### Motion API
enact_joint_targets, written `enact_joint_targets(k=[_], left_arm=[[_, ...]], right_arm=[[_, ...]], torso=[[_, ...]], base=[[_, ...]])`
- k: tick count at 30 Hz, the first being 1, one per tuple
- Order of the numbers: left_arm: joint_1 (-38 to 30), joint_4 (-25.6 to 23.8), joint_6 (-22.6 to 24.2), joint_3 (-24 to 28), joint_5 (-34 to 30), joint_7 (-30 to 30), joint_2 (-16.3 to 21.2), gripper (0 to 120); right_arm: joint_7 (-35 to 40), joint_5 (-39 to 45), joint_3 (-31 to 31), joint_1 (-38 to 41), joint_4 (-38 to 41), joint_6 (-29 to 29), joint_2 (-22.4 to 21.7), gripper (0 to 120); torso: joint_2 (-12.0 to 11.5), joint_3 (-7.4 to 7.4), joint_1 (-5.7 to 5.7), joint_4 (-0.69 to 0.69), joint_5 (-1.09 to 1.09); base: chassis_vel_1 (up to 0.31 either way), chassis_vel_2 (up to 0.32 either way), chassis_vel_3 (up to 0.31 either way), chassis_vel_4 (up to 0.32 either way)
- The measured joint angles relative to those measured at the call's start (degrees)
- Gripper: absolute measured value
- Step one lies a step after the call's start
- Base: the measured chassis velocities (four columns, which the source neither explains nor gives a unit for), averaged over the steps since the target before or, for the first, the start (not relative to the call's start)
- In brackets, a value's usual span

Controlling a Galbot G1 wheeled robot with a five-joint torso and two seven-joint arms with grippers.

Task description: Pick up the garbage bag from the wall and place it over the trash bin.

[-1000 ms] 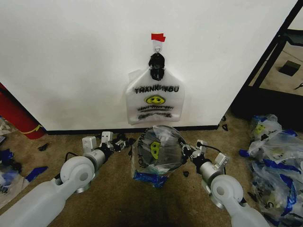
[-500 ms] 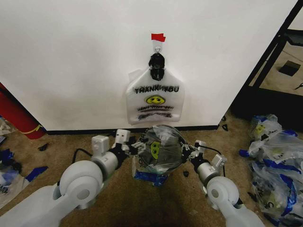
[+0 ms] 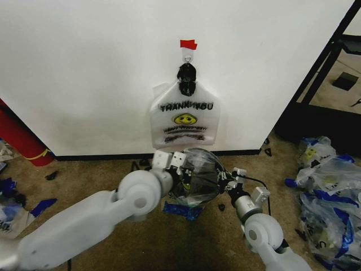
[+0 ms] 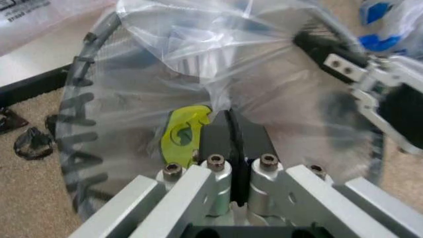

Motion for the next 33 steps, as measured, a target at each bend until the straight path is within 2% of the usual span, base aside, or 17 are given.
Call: enact_joint_targets(k=[13, 22, 25, 33], left_arm=[[-4.32, 4.67, 2.61, 3.85, -2.71, -6.34, -3.68, 0], [-5.92, 9.78, 2.79, 6.01, -4.77, -9.34, -8.65, 0], [-6.07, 12.85, 2.86, 6.60, -4.24, -10.15, -10.12, 0], [-5.60, 13.78, 3.46, 7.02, -3.08, -11.83, -9.75, 0]], right_arm=[[-0.43, -1.37, 0.02, 0.34, -0.34, 0.64, -0.24, 0], [-1.15, -4.04, -0.83, 0.24, -0.66, 1.63, 0.31, 0], [-1.21, -4.21, -0.90, 0.24, -0.56, 1.73, 0.37, 0], [-1.34, -4.27, -0.78, 0.13, -0.27, 1.88, 0.17, 0]], torso=[[0.00, 0.00, 0.00, 0.02, 0.00], [0.00, 0.00, 0.00, 0.01, -0.01], [0.00, 0.00, 0.00, 0.00, -0.01], [0.00, 0.00, 0.00, 0.01, -0.02]], base=[[0.000, 0.000, 0.000, 0.000], [0.000, 0.000, 0.000, 0.000], [0.000, 0.000, 0.000, 0.000], [0.000, 0.000, 0.000, 0.000]])
